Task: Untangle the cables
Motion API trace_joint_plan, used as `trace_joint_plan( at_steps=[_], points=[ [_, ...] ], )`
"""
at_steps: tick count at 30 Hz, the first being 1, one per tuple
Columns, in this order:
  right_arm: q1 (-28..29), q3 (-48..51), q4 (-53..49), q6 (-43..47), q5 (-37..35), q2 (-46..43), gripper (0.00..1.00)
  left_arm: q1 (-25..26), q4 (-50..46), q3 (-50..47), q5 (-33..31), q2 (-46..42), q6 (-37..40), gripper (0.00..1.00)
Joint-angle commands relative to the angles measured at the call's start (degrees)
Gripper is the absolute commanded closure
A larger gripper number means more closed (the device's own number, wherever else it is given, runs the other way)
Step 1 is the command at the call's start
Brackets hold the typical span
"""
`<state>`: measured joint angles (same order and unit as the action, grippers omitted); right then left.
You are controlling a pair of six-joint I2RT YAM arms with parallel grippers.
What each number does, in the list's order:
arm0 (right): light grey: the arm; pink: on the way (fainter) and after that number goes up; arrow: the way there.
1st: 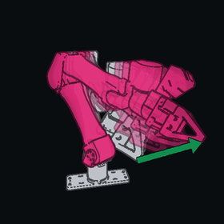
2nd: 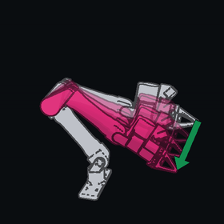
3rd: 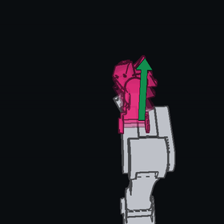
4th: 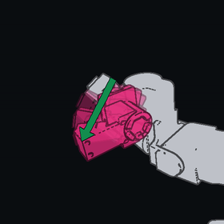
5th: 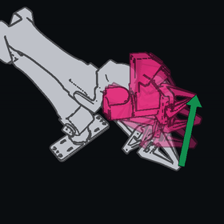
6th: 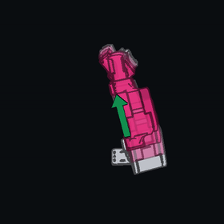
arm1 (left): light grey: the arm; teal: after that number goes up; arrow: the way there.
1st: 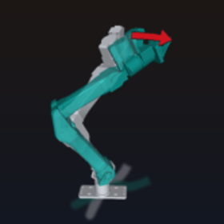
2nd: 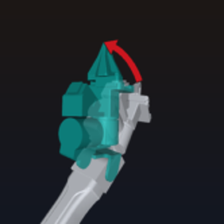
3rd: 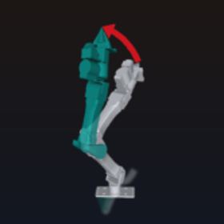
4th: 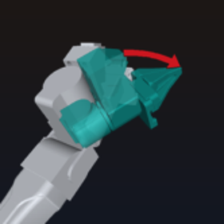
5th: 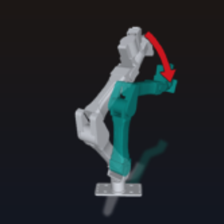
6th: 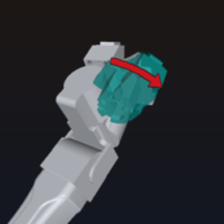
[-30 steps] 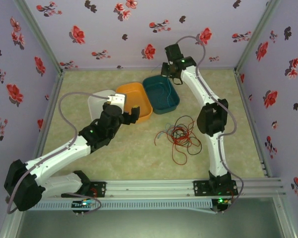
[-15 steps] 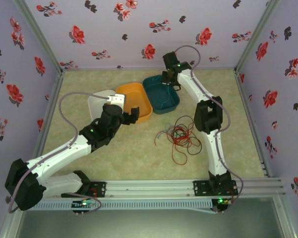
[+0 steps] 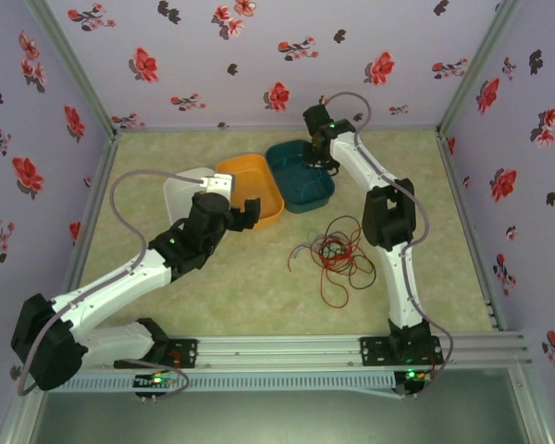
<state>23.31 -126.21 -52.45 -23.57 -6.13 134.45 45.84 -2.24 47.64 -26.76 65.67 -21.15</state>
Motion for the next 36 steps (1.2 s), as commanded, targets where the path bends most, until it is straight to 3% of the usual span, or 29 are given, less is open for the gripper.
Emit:
trace_joint_plan(
  at_steps=[1,14,18,19,27,32,36],
  points=[
    [0.53,1.81,-0.53,0.81,1.08,-6.48,0.65,-0.49,-0.61,1.93,0.50,0.57,-1.44,0.00],
    [0.59,34.71,6.70,-2.71,-2.27,-37.33,0.37,-0.49,-1.34,6.33,8.93,7.79,-2.55,0.00],
    [0.48,45.65,8.08,-5.76,-3.88,-45.95,0.17,-0.49,-3.51,11.13,13.74,14.52,-3.64,0.00],
    [0.49,47.98,7.98,-6.82,-4.44,-47.60,0.01,-0.45,-4.30,12.52,14.76,16.49,-4.15,0.01],
    [0.38,60.38,8.97,-12.35,-4.68,-52.82,0.01,0.10,-8.39,21.11,22.06,30.30,-8.36,0.15],
    [0.38,66.86,12.50,-15.23,-2.51,-53.39,0.01,1.09,-11.79,26.66,26.81,37.72,-8.48,0.15],
    [0.24,70.53,13.97,-17.33,-1.95,-53.07,0.01,2.09,-13.97,31.03,29.38,42.01,-7.43,0.27]
  ],
)
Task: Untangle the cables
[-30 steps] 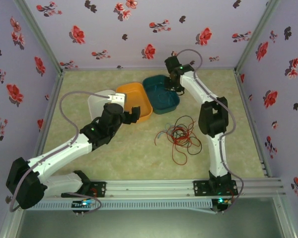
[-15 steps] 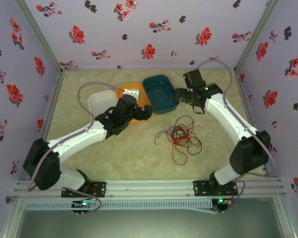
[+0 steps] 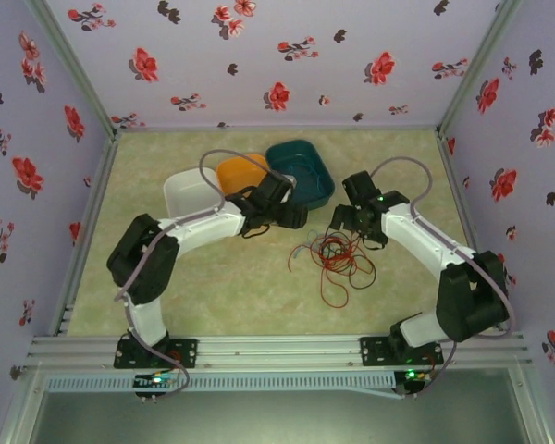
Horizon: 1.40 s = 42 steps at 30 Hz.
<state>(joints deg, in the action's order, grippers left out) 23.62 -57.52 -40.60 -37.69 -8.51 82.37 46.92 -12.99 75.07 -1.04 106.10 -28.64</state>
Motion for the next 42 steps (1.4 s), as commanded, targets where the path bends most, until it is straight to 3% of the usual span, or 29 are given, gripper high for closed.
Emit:
trace_joint_plan(
  at_steps=[1,18,22,26,30,36,42],
  points=[
    [-0.02,2.76,2.51,-3.71,0.58,-1.14,0.01,1.23,-3.89,4.66,4.06,2.54,0.37,0.30],
    [-0.06,11.53,8.34,-8.01,2.91,-3.58,0.01,4.16,-8.85,10.29,6.77,11.19,0.71,0.52],
    [-0.02,11.73,8.34,-8.34,2.37,-3.81,0.01,4.15,-8.74,10.79,7.00,11.80,0.36,0.67],
    [-0.04,11.56,8.26,-8.45,2.12,-3.96,0.01,4.19,-8.31,11.57,7.12,12.41,0.21,0.75],
    [-0.10,11.30,8.26,-8.45,1.94,-3.98,0.01,4.16,-7.95,11.37,7.19,12.72,0.00,0.67],
    [-0.13,11.37,8.60,-8.87,1.83,-4.14,0.01,4.26,-7.84,11.39,7.93,13.52,-0.14,0.67],
    [-0.15,11.89,8.17,-9.41,0.63,-4.53,0.01,4.49,-7.35,11.10,8.25,12.99,0.31,0.96]
  ],
)
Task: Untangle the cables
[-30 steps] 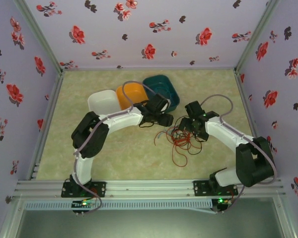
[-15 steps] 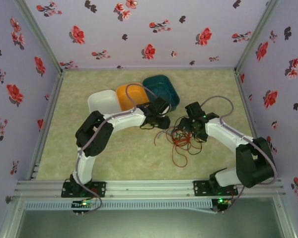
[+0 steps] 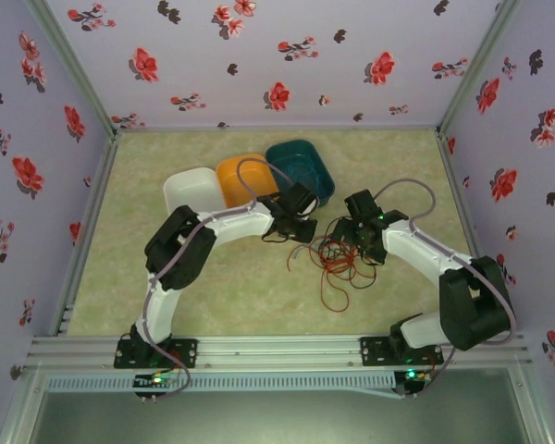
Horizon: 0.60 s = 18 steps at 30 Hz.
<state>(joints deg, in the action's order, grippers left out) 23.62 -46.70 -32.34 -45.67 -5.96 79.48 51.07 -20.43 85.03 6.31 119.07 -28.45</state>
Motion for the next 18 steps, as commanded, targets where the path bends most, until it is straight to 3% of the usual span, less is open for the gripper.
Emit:
trace_joint_plan(
  at_steps=[1,11,18],
  points=[
    [-0.11,1.30,-0.25,-1.57,-2.32,-1.76,0.01,0.37,0.48,0.73,0.68,-0.71,0.27,1.00],
    [-0.68,2.02,-1.83,-2.65,-4.90,-3.68,0.01,0.85,2.14,-5.53,-3.32,-16.41,8.61,1.00],
    [-0.58,1.35,-0.30,1.76,-4.12,-12.02,0.01,2.01,3.03,-8.07,-3.33,-26.38,14.08,1.00]
  ],
)
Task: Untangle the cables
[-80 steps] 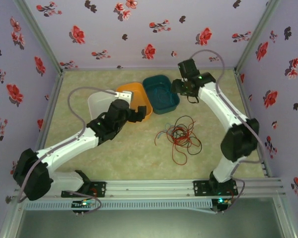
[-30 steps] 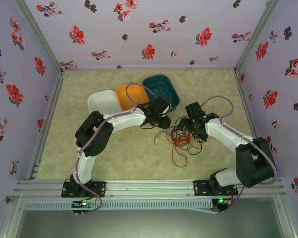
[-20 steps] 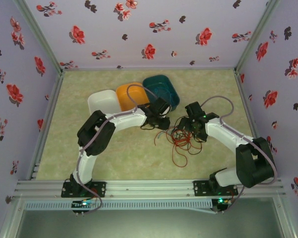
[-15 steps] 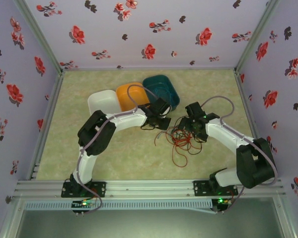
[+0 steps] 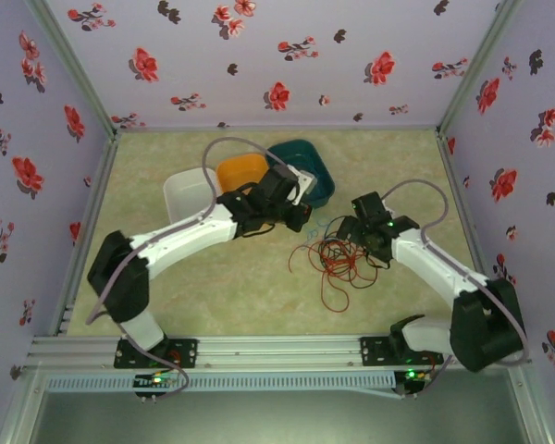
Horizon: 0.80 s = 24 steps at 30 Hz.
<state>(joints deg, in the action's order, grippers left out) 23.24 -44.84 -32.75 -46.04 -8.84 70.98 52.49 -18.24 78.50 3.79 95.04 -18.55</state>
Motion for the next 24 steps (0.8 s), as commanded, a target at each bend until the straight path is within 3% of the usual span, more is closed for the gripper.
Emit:
trace_joint_plan(
  at_steps=[1,8,15,24],
  points=[
    [-0.13,-0.68,0.26,2.63,-0.96,-4.77,0.01,0.85,1.34,-1.79,-0.80,-3.55,4.65,1.00],
    [1.10,-0.84,5.01,6.30,3.70,-11.19,0.01,1.04,3.09,-0.98,-1.11,-7.70,6.99,1.00],
    [4.56,-0.54,12.76,15.11,9.76,-15.97,0.10,1.03,2.05,2.13,-2.98,-8.07,8.43,1.00],
    [6.11,1.44,22.51,13.36,13.32,-12.09,0.19,1.04,2.72,3.35,-2.01,-9.36,8.95,1.00]
  ],
)
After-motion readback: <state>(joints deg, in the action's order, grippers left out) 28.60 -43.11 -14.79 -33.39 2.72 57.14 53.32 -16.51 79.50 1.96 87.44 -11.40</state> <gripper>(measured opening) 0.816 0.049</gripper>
